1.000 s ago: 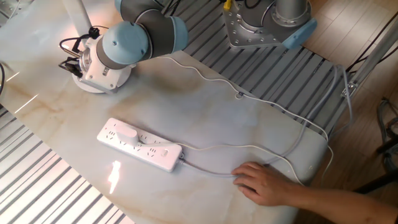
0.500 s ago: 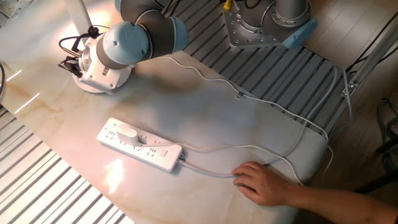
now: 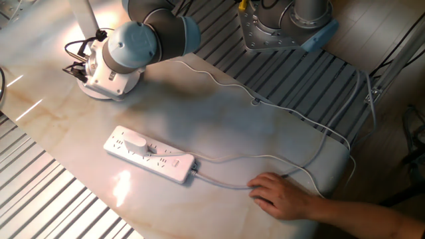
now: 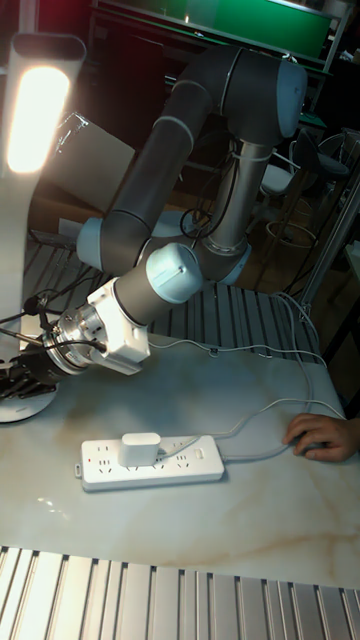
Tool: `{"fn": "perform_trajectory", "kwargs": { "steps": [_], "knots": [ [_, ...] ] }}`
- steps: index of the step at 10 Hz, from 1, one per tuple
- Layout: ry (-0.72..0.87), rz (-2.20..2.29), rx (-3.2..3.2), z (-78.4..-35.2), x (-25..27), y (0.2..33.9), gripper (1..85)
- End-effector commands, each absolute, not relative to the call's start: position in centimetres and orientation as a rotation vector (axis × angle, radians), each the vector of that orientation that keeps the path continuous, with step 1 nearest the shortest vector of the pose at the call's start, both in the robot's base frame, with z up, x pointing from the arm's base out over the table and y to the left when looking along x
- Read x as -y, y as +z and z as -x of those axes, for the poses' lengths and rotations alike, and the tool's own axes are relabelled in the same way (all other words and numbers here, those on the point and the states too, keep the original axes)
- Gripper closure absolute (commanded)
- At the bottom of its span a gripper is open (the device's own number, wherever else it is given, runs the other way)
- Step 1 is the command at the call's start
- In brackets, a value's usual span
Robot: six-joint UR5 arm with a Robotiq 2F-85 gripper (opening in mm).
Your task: Plug in the power cord of the desk lamp, turn on the socket, and light up the desk lamp
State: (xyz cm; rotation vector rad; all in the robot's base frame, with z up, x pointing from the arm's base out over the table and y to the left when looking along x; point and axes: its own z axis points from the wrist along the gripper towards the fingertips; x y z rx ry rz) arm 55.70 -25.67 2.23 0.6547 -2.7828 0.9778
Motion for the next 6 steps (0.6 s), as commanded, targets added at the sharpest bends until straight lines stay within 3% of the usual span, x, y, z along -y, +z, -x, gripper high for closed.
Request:
{"fn": "perform_trajectory", "kwargs": {
  "steps": [1, 6],
  "knots": [
    [0.932, -0.61, 2.785, -54.8, 25.1, 2.1, 84.7],
    [0.854, -0.572, 2.81, -54.2, 23.6, 1.6, 84.7]
  ]
}}
